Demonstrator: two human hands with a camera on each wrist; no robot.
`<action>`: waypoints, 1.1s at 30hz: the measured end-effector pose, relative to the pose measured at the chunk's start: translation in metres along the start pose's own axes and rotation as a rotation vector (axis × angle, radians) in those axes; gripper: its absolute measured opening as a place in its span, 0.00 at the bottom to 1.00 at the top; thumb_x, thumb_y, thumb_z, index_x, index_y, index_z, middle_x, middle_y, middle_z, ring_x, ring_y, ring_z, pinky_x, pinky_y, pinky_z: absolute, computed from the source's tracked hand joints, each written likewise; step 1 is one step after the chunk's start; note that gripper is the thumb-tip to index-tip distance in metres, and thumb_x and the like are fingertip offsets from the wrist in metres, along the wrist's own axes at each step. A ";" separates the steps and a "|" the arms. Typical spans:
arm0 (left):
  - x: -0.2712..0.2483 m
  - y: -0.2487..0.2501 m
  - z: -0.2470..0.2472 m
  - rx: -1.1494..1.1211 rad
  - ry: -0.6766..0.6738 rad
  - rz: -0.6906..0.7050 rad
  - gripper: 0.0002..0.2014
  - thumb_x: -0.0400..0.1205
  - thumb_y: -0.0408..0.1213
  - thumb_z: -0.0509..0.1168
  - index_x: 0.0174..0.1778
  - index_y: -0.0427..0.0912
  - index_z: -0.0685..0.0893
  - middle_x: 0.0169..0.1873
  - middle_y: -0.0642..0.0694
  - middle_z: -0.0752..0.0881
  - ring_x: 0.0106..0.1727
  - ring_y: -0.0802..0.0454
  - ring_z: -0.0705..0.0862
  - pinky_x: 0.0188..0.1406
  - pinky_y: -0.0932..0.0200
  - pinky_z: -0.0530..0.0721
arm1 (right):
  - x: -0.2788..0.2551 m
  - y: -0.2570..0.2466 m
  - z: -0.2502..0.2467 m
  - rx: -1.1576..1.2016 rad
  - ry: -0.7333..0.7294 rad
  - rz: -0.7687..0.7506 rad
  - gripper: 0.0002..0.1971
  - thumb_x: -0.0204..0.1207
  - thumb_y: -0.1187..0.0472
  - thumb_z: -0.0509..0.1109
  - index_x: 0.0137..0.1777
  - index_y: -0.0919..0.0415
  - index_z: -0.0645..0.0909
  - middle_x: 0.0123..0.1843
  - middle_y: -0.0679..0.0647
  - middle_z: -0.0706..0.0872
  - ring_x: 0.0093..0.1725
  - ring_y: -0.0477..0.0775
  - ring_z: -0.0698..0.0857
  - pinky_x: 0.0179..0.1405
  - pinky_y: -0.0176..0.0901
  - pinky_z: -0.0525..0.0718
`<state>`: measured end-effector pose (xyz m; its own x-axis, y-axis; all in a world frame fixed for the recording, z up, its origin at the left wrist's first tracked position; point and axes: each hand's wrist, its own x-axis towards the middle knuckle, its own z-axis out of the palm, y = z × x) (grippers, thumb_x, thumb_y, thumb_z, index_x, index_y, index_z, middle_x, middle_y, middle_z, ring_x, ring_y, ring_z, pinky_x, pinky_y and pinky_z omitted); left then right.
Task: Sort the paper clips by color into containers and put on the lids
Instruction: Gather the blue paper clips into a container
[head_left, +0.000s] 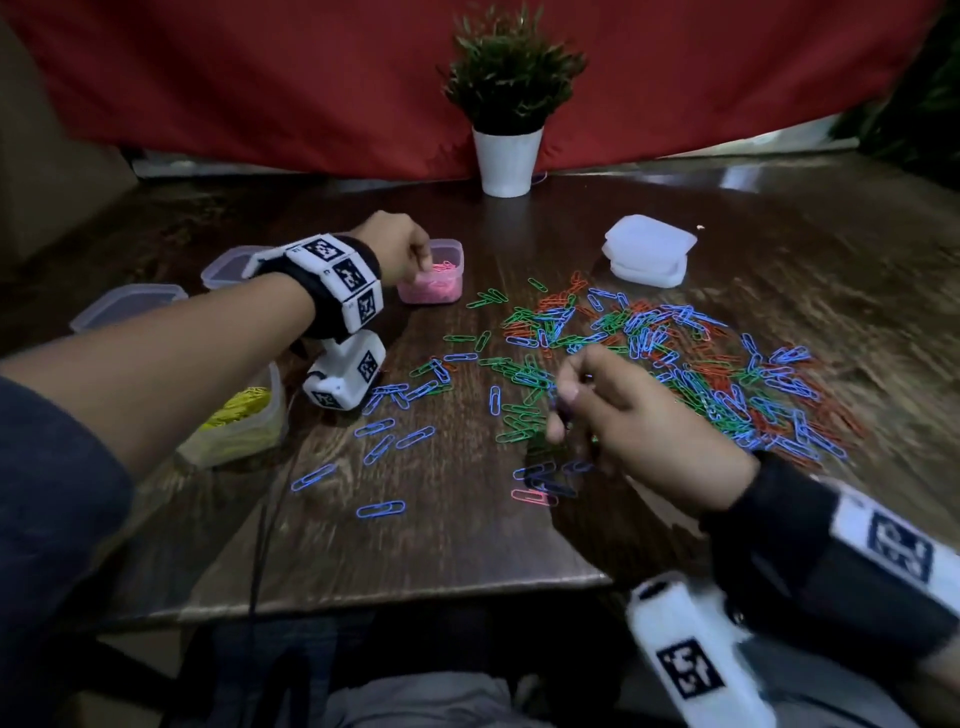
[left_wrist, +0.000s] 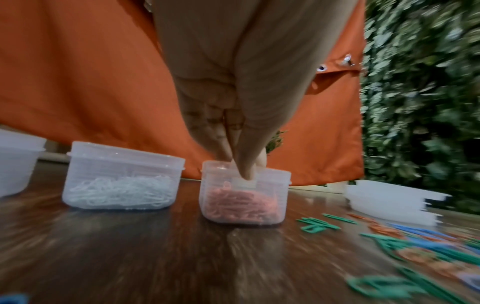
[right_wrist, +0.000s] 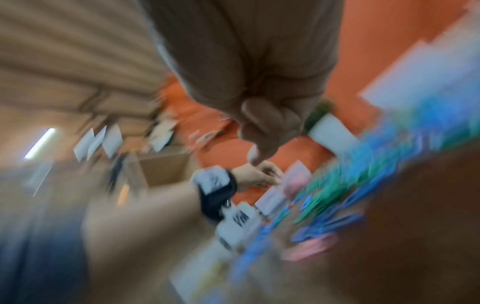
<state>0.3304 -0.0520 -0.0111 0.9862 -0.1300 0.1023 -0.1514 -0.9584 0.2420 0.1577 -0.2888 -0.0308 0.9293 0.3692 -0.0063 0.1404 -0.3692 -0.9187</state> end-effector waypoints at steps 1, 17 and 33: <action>-0.003 0.001 0.001 -0.019 -0.006 0.021 0.09 0.73 0.23 0.68 0.47 0.36 0.88 0.43 0.41 0.88 0.45 0.56 0.86 0.42 0.67 0.77 | 0.002 -0.001 -0.002 0.149 -0.029 0.055 0.11 0.84 0.69 0.55 0.40 0.57 0.66 0.32 0.55 0.80 0.22 0.43 0.72 0.16 0.30 0.69; -0.055 0.023 -0.008 -0.001 0.075 0.079 0.15 0.65 0.32 0.79 0.45 0.39 0.85 0.33 0.48 0.81 0.35 0.52 0.80 0.28 0.62 0.70 | 0.019 0.000 -0.034 -0.661 -0.089 0.034 0.04 0.74 0.67 0.70 0.41 0.57 0.82 0.36 0.53 0.85 0.33 0.48 0.81 0.34 0.39 0.76; -0.136 0.111 0.032 0.164 -0.507 0.574 0.08 0.78 0.41 0.68 0.41 0.40 0.85 0.33 0.47 0.81 0.34 0.53 0.77 0.38 0.61 0.73 | 0.023 -0.018 -0.040 -0.723 -0.041 -0.033 0.05 0.74 0.59 0.71 0.38 0.57 0.80 0.34 0.49 0.80 0.36 0.48 0.77 0.33 0.41 0.72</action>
<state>0.1819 -0.1491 -0.0285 0.6728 -0.6787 -0.2944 -0.6737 -0.7265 0.1352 0.1904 -0.3082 0.0014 0.9093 0.4159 -0.0109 0.3717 -0.8238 -0.4279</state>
